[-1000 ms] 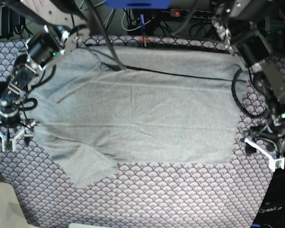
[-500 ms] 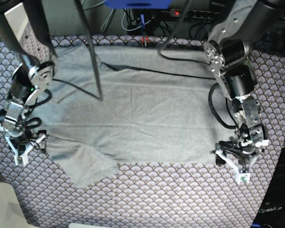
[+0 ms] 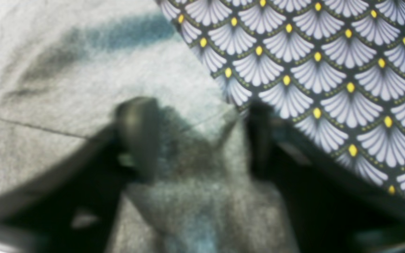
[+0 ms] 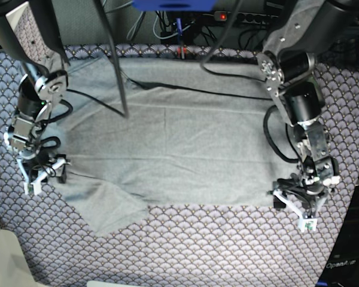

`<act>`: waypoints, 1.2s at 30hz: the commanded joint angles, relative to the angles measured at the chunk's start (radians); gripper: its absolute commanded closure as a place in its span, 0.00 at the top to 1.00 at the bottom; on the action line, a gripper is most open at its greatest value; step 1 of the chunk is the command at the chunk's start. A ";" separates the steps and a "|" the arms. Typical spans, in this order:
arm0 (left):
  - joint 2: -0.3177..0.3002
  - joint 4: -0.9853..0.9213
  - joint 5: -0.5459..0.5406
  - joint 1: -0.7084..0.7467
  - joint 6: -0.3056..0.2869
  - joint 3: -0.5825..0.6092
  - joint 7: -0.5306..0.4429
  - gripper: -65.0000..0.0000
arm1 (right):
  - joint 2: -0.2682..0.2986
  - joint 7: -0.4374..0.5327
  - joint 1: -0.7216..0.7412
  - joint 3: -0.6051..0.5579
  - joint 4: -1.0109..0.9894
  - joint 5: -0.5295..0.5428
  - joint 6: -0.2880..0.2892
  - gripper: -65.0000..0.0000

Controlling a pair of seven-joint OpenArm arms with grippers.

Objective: Fold the T-shirt properly
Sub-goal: 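Lower both grippers and grasp the shirt's opposite edge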

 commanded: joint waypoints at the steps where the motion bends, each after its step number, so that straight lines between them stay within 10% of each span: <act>1: -0.005 0.019 -0.007 -0.031 -0.001 0.001 -0.023 0.68 | 0.002 -0.044 0.011 -0.006 0.000 -0.016 0.009 0.37; 5: -0.005 0.004 -0.012 -0.034 0.002 0.001 -0.031 0.68 | 0.002 -0.052 0.014 -0.006 0.000 -0.017 0.009 0.01; 13: -0.005 -0.127 -0.013 -0.043 0.213 0.010 -0.207 0.68 | 0.002 -0.052 0.009 -0.007 0.002 -0.020 0.009 0.00; 24: -0.038 -0.529 -0.013 -0.171 0.287 0.007 -0.447 0.68 | 0.002 -0.052 0.006 -0.009 0.002 -0.022 0.009 0.00; 36: -0.042 -0.540 -0.010 -0.180 0.335 0.010 -0.463 0.68 | 0.010 -0.052 0.006 -0.009 0.002 -0.022 0.009 0.00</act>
